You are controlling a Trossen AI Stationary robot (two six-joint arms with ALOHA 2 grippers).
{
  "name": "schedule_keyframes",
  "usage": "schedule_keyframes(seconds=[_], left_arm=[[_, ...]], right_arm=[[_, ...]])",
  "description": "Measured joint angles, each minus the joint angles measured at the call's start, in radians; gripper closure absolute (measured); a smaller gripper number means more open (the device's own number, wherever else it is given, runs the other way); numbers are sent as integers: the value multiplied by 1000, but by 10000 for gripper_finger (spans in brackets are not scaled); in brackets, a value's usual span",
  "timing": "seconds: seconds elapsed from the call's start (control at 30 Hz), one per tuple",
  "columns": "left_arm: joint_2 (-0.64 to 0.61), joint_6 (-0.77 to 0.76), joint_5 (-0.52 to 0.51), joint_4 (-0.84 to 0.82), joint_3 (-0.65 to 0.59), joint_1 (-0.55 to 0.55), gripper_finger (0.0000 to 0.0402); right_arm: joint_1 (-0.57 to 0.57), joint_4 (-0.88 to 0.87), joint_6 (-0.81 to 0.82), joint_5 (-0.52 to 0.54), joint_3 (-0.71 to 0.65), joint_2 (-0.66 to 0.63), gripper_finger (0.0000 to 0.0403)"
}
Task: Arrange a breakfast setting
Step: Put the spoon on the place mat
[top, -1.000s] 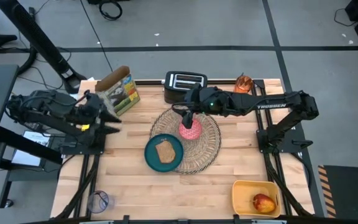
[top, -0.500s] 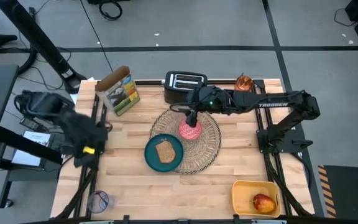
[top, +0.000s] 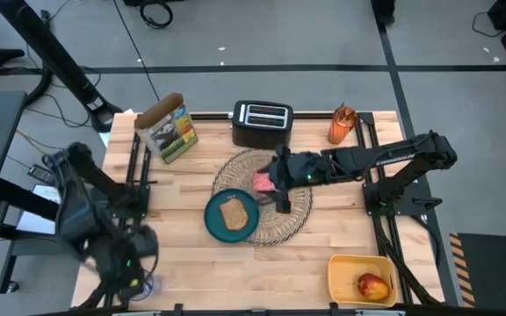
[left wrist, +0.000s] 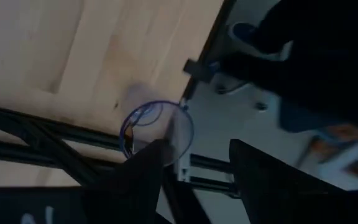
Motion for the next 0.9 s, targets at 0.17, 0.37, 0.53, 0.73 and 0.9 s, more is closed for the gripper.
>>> schedule_keyframes(seconds=[0.17, 0.37, 0.53, 0.73, 0.9], left_arm=[[59, -65, -93, -56, 0, -114, 210], [129, 19, -183, -132, 0, -239, 210], [160, 21, -210, -158, 0, -274, 210], [151, -12, -244, -151, -61, -260, 210], [142, -30, -226, -58, -158, -255, 210]], right_arm=[[64, -107, 8, 112, 0, -21, 135], [91, -112, 18, 250, 0, -20, 135], [107, -111, 73, 293, 0, -19, 135], [126, -111, 110, 292, 0, -19, 135], [154, -111, 133, 289, 0, -18, 135]])
